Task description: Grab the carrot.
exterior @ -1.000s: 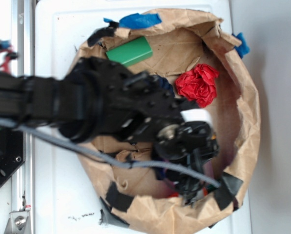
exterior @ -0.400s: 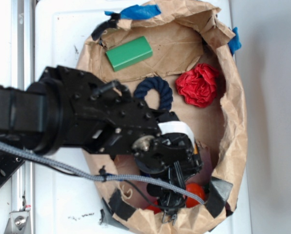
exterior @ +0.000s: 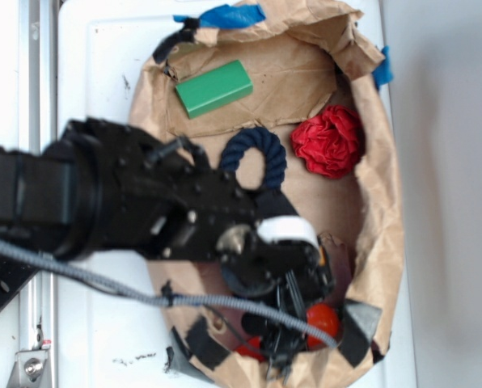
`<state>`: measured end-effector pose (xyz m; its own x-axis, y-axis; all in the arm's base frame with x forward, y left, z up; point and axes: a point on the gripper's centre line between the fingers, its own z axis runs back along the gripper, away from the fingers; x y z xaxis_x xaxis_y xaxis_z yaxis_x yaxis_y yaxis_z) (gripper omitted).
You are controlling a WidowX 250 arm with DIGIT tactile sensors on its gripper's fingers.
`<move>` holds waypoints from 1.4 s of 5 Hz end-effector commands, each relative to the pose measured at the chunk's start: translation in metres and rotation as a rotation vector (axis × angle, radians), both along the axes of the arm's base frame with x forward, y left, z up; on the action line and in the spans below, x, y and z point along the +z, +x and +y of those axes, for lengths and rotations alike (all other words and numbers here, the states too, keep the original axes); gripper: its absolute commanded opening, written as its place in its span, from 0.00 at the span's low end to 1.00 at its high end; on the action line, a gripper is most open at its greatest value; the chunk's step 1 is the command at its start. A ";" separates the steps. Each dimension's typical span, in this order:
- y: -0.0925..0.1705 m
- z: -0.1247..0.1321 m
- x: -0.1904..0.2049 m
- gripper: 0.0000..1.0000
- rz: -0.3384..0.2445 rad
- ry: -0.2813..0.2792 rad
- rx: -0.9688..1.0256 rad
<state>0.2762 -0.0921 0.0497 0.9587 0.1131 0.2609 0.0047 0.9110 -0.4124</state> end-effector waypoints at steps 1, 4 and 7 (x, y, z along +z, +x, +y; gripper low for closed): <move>0.009 -0.024 -0.012 1.00 0.008 0.012 -0.052; 0.002 0.000 -0.040 0.00 0.105 0.053 0.022; 0.007 0.030 -0.025 0.00 0.060 0.047 0.036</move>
<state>0.2854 -0.0718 0.0249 0.9692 0.1108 0.2200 -0.0225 0.9292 -0.3689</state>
